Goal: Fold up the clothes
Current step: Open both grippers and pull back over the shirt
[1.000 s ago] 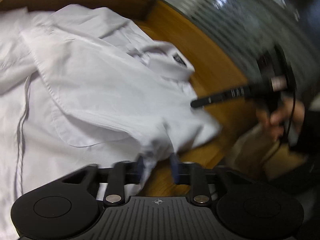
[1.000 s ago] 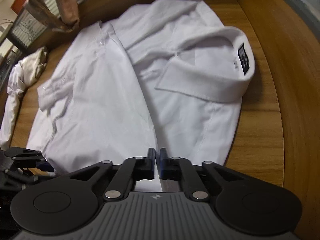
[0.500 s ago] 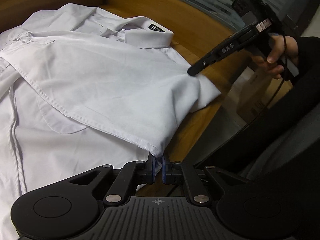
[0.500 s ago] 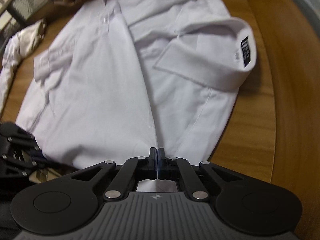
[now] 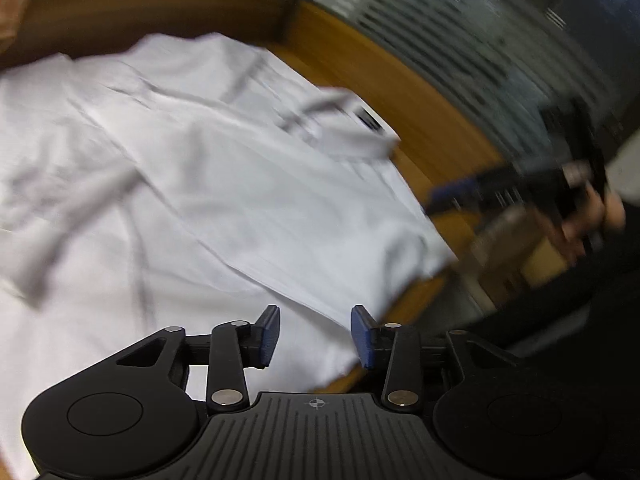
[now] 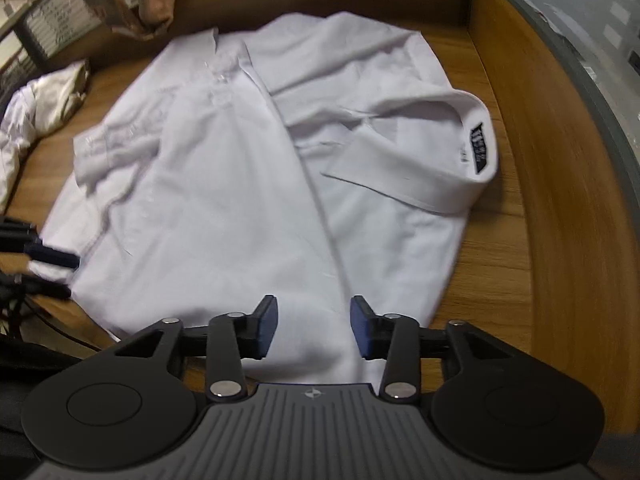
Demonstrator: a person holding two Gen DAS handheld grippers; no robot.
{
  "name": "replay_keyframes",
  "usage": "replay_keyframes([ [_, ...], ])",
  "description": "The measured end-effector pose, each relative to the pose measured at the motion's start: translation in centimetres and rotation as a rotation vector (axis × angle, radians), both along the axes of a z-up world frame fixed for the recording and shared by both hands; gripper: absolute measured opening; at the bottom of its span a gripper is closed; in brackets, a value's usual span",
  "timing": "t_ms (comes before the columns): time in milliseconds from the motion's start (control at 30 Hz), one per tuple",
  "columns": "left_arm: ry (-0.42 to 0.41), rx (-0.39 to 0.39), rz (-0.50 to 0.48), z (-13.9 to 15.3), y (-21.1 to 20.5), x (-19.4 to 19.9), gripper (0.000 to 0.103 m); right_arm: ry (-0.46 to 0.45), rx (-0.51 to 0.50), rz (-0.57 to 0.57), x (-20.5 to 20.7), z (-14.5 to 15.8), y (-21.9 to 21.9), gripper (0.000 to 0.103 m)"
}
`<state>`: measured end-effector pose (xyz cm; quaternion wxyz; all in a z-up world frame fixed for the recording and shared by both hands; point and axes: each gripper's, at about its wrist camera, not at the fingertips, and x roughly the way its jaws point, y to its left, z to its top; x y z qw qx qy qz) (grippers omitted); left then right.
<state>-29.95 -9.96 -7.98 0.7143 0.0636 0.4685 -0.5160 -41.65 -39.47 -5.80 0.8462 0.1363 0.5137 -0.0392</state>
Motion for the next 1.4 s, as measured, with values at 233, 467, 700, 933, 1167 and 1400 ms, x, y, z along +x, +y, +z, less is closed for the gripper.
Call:
replay_keyframes([
  [233, -0.007, 0.001, 0.154, 2.2, 2.3, 7.9, 0.045, -0.035, 0.054, -0.043, 2.4, -0.5, 7.5, 0.060],
  [467, -0.049, 0.009, 0.203, 2.9, 2.9, 14.6, 0.058, -0.017, -0.104, -0.068, 4.4, -2.5, 15.5, 0.074],
  [700, -0.019, -0.021, 0.170, 2.0, 1.6, 20.7, 0.061, 0.071, -0.455, -0.235, 4.3, -5.3, 21.0, 0.074],
  [933, -0.004, -0.033, 0.191, 0.5, -0.5, 25.8, 0.063, 0.179, -0.507, -0.408, 2.8, -6.8, 22.8, 0.073],
  [1167, 0.063, -0.058, 0.277, -3.2, -3.2, 30.1, 0.063, 0.196, -0.410, -0.587, 1.2, -6.6, 22.9, 0.073],
  [1400, 0.084, -0.035, 0.300, -6.2, -6.6, 32.0, 0.063, 0.218, -0.386, -0.652, 0.4, -6.0, 23.9, 0.073],
])
